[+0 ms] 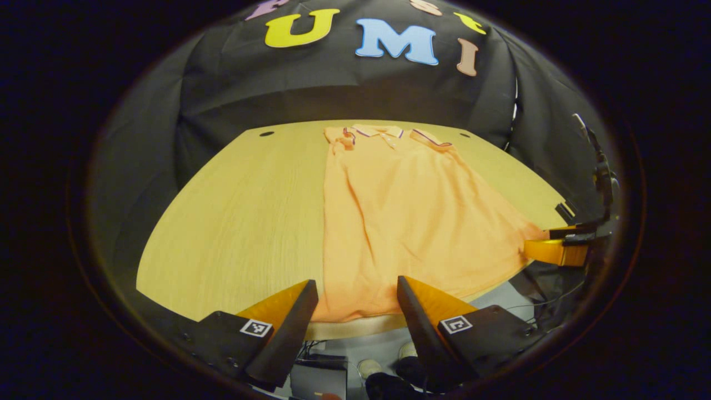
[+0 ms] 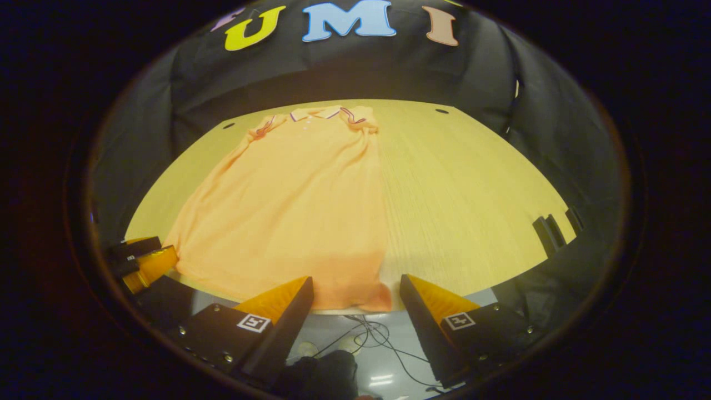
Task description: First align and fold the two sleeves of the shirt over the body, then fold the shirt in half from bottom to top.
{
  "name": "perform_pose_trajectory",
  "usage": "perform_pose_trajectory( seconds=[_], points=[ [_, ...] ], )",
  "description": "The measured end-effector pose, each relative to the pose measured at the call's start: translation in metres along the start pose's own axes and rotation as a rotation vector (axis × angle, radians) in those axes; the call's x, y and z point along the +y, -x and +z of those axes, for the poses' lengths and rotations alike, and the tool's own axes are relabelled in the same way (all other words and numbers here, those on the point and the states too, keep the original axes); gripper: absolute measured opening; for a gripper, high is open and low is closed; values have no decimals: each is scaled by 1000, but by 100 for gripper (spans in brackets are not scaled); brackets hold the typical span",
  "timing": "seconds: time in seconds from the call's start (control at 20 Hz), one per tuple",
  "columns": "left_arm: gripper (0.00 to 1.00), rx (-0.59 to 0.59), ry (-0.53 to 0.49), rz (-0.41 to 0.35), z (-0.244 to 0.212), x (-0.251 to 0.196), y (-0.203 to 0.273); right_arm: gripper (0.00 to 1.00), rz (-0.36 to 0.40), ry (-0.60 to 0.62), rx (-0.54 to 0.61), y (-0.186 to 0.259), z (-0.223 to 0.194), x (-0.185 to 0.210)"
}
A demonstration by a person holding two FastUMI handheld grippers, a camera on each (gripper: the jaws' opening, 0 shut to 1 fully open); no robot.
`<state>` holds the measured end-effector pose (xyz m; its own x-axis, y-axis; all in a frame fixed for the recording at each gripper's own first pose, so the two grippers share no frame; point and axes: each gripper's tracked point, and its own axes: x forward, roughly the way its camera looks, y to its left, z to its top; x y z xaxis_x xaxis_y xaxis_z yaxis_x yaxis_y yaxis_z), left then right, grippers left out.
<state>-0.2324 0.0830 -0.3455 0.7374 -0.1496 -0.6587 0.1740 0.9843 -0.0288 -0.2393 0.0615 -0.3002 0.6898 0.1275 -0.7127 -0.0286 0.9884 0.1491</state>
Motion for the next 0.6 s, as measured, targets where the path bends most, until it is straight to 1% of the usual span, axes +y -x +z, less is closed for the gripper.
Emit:
perform_pose_trajectory(
  seconds=[0.2, 0.3, 0.35, 0.4, 0.45, 0.5, 0.55, 0.6],
  points=[
    [95, 2, -47, 17, -4, -3, -1, 98, 5, 10, -1, -1, -3, 0],
    [95, 3, -50, 21, -3, -5, -2, 98, 13, 18, -7, -1, -4, 2],
    [96, 5, -47, 24, -3, -4, -2, 94, 16, 21, -5, 0, -3, 3],
    [94, 4, -47, 27, -3, -4, -3, 89, 15, 27, -7, -1, -3, 3],
    [88, 6, -46, 27, -3, -6, -2, 88, 28, 32, -2, -2, -3, 5],
    [80, 9, -48, 24, -4, -9, -2, 83, 33, 31, -5, -2, -1, 8],
    [71, 11, -55, 16, -4, -14, -2, 63, 39, 34, -2, -3, -2, 10],
    [63, 10, -57, 12, -3, -18, -4, 57, 45, 33, -1, -4, 0, 11]
  ],
)
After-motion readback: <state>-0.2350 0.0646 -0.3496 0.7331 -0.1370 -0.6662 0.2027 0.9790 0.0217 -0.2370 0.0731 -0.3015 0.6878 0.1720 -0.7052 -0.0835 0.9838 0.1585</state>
